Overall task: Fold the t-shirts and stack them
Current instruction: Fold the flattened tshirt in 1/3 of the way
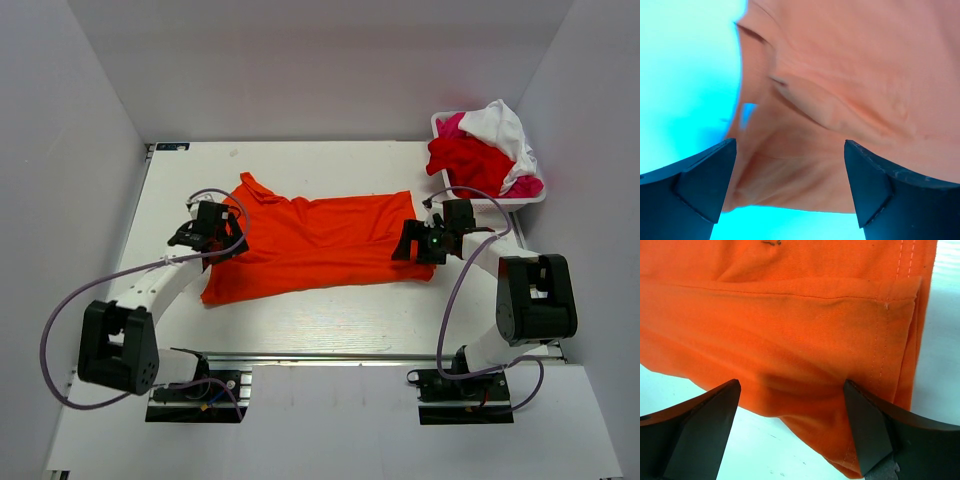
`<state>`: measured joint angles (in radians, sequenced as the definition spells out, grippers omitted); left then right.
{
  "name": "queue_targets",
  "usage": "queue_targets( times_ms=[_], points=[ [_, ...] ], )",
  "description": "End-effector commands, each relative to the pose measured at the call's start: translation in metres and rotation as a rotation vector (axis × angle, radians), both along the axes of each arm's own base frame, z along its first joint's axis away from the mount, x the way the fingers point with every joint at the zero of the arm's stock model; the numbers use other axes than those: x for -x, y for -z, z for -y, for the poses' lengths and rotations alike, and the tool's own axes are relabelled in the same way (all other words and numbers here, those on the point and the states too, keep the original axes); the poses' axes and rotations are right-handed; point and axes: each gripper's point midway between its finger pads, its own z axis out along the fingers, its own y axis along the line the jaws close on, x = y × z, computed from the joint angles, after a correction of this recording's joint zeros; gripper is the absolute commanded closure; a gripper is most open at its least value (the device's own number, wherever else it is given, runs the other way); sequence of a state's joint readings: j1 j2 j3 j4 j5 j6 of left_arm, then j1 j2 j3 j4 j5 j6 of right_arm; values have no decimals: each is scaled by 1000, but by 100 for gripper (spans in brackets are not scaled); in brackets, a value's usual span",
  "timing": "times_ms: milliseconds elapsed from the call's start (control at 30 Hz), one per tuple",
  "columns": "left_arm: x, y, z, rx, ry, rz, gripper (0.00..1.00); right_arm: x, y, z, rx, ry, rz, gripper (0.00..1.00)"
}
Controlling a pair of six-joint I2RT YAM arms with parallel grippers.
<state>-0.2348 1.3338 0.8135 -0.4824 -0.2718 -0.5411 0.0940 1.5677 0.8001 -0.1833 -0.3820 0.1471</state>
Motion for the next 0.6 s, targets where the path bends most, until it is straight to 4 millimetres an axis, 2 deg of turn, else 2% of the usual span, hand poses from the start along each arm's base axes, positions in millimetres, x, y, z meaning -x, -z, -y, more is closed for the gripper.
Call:
queue_targets(
  times_ms=[0, 100, 200, 333, 433, 567],
  points=[
    [10, -20, -26, -75, -133, 22, 1, 7, 8, 8, 37, 38, -30, 10],
    [10, -17, -21, -50, -106, 28, 1, 4, 8, 14, 60, 60, -26, 10],
    [20, -7, -27, -76, -138, -17, 16, 5, 7, 17, 77, 67, -25, 10],
    [41, 15, -30, -96, -159, -145, 22, 4, 8, 27, 122, 107, -29, 10],
    [64, 30, -27, -66, -182, -243, 22, 6, 11, 35, 153, 142, -51, 10],
    [83, 30, -16, 2, -149, -240, 19, 6, 15, 40, 174, 179, -76, 10]
  ],
)
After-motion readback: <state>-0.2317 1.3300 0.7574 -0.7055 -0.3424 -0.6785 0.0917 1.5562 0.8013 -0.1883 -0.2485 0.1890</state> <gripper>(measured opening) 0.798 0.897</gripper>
